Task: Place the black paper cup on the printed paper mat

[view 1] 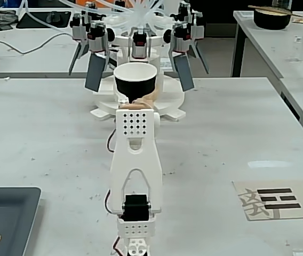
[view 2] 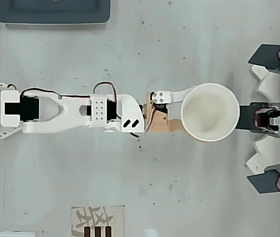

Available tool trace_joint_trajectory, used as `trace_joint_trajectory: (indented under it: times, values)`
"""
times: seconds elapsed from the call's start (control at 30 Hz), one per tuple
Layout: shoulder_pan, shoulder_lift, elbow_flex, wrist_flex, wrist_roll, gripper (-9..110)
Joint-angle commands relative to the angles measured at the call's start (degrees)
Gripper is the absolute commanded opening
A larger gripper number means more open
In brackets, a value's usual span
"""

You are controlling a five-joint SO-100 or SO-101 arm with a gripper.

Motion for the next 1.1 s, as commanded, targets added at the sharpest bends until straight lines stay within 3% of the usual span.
trace_joint_trajectory:
  times: [0.0, 0.53, 1.07]
  values:
    - [2.7, 9.8, 12.9, -5.8, -7.4, 5]
    - [2.7, 12.1, 15.9, -6.3, -7.1, 6]
    - [2.8, 28.7, 31.2, -6.2, -2.5, 7]
